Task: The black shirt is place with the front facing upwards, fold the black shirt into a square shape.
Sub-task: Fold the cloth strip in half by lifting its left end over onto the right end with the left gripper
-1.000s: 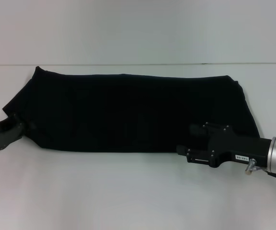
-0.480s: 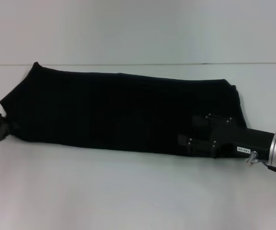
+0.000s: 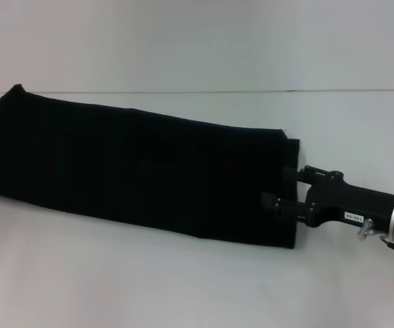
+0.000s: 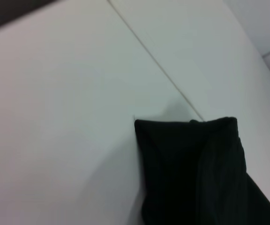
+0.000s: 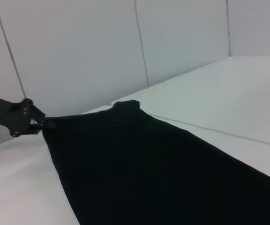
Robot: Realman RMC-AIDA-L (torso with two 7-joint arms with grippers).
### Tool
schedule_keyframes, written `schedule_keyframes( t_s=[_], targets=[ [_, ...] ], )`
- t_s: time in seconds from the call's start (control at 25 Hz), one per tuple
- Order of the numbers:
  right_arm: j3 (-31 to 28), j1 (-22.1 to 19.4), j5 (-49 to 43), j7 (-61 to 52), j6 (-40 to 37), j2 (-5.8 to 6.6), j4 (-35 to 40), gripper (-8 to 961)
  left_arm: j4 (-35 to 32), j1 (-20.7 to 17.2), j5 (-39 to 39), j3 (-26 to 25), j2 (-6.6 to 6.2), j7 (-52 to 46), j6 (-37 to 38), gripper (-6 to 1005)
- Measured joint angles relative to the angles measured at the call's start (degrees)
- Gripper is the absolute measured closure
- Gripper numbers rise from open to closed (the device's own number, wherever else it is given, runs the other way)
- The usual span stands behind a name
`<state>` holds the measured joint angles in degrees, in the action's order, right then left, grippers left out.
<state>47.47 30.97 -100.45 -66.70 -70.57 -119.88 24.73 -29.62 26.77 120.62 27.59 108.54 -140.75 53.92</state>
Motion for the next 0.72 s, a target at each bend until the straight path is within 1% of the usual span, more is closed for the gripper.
schedule_keyframes(
  t_s=[0.08,0.24,0.44,0.52,0.6,0.72],
  targets=[
    [-0.2,-0.7,0.0,-0.2,0.0,0.06,-0.3,147,0.0,-0.1,-0.1,-0.4,-0.22,0.4,0.0,950],
    [-0.4,-1.4,0.0,-0.9,0.0,0.08,-0.4,148,-0.3,0.1,-0.4,-0.5,-0.25,0.6,0.6,950],
    [-2.5,-3.1,0.0,-1.5,-0.4,0.09,-0.4,148,-1.3,1.3,-4.0,-0.5,-0.16,2.2,6.2,951],
    [-3.6,-4.0,0.0,-1.5,-0.5,0.09,-0.5,148,-2.8,1.9,-5.6,-0.5,0.07,2.4,9.6,951],
    [-4.5,-4.9,0.0,-1.7,-0.7,0.10,-0.7,148,-6.1,3.6,-8.5,-0.4,0.93,2.2,15.6,951],
    [-5.3,-6.1,0.0,-2.6,-1.0,0.18,-1.0,148,-6.8,4.5,-8.9,-0.4,1.29,2.1,17.1,951]
  ],
)
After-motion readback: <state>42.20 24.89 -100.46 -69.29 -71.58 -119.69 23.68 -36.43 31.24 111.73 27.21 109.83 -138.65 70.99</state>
